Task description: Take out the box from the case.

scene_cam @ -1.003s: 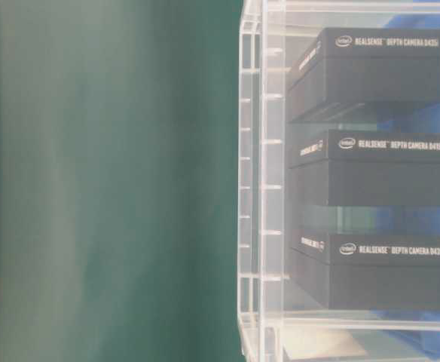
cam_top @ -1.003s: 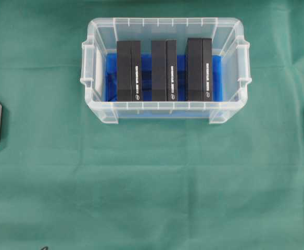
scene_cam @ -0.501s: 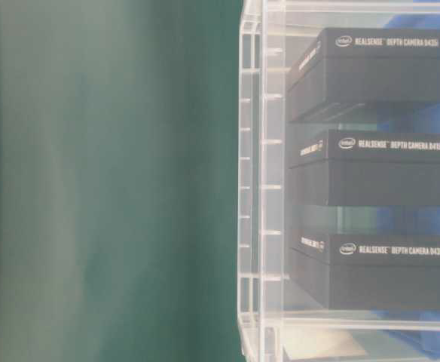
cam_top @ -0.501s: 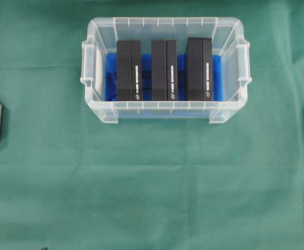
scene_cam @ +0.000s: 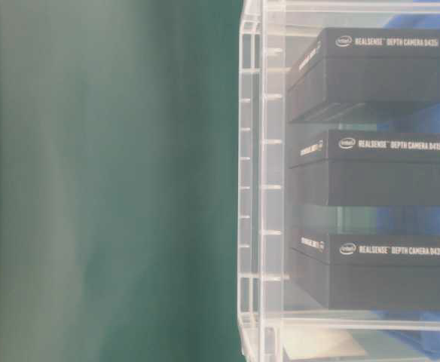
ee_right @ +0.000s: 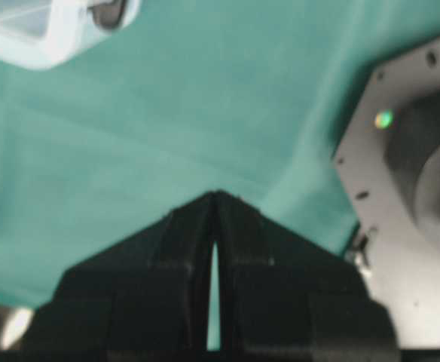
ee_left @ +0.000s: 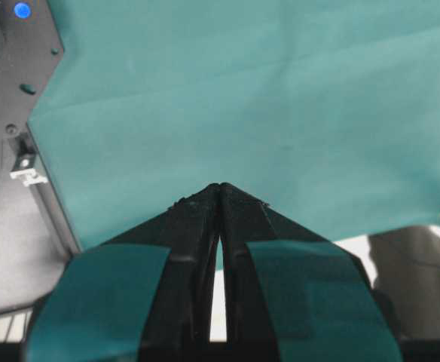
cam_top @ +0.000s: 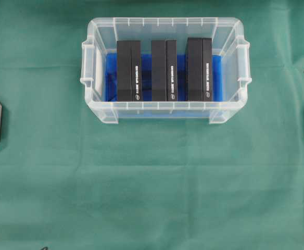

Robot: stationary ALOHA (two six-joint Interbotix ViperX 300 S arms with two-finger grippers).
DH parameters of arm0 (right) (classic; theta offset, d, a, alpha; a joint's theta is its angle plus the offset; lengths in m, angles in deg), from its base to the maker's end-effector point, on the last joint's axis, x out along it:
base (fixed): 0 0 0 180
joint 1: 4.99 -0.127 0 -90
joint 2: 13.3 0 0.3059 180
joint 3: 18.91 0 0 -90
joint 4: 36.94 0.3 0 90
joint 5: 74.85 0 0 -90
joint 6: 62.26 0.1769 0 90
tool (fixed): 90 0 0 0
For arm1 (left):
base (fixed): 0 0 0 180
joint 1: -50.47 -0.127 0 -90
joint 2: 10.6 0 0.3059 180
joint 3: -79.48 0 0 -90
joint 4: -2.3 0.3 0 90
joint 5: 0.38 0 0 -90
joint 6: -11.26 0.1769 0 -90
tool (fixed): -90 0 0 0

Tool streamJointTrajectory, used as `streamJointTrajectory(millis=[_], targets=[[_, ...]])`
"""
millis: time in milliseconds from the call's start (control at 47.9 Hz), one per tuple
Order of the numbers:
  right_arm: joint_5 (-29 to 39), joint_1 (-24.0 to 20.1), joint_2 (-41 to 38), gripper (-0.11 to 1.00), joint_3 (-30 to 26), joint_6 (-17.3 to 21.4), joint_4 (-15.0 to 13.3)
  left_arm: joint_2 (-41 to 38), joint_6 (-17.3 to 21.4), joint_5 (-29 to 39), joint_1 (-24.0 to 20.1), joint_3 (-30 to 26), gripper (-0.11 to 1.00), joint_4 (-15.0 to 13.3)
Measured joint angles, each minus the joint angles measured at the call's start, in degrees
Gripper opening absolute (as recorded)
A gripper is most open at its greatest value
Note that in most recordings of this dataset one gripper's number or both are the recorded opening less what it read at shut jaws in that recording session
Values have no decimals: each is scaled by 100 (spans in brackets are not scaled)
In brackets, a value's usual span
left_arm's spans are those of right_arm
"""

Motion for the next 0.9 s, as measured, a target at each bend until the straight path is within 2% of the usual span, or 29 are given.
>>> streamJointTrajectory(millis=[125, 272, 669, 773, 898], targets=[[9, 149, -26, 0, 0, -18, -9, 0, 246, 9, -237, 0, 2, 0], [9, 492, -44, 0, -9, -149, -97, 0, 879, 9, -694, 0, 2, 0], [-176, 1881, -343, 0, -9, -1424, -167, -105, 2355, 9, -2355, 0, 2, 9], [-299, 2065, -439, 0, -9, -1573, -176, -185, 2698, -18, -2619, 0, 2, 9], [-343, 2092, -457, 0, -9, -1591, -176, -272, 2918, -26, -2707, -9, 2, 0]])
